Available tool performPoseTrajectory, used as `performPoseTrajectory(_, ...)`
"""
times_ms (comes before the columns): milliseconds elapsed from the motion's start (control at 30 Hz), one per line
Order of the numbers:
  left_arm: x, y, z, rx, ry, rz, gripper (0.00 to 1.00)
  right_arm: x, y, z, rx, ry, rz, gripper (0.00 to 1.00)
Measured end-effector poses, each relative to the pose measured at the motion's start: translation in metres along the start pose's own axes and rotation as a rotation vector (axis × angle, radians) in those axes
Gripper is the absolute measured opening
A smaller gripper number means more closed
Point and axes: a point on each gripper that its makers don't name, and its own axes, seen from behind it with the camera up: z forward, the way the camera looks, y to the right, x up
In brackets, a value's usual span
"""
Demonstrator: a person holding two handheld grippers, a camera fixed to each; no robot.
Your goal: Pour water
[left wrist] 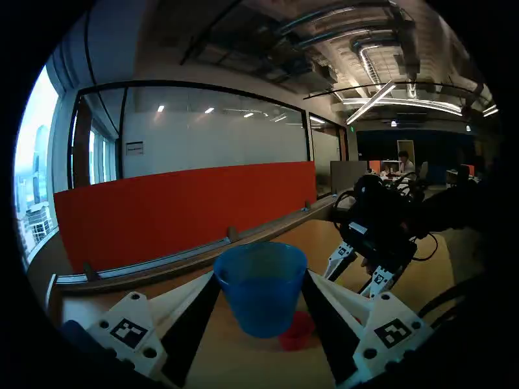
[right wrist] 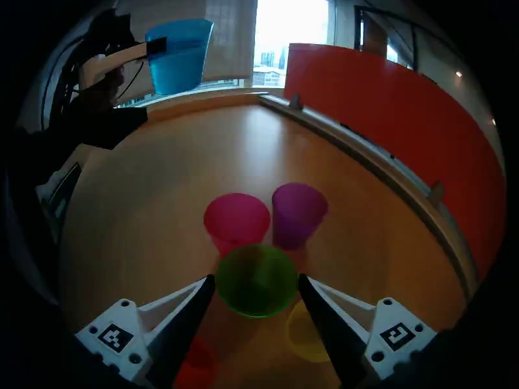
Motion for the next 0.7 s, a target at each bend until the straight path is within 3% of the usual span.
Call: performPoseTrajectory(700,-0.009,-0.001,0.003,-0.008,-0.006,-0.010,0.85,-0.004,0.002,0.012,-0.003,-0.029,-0.033,0.99)
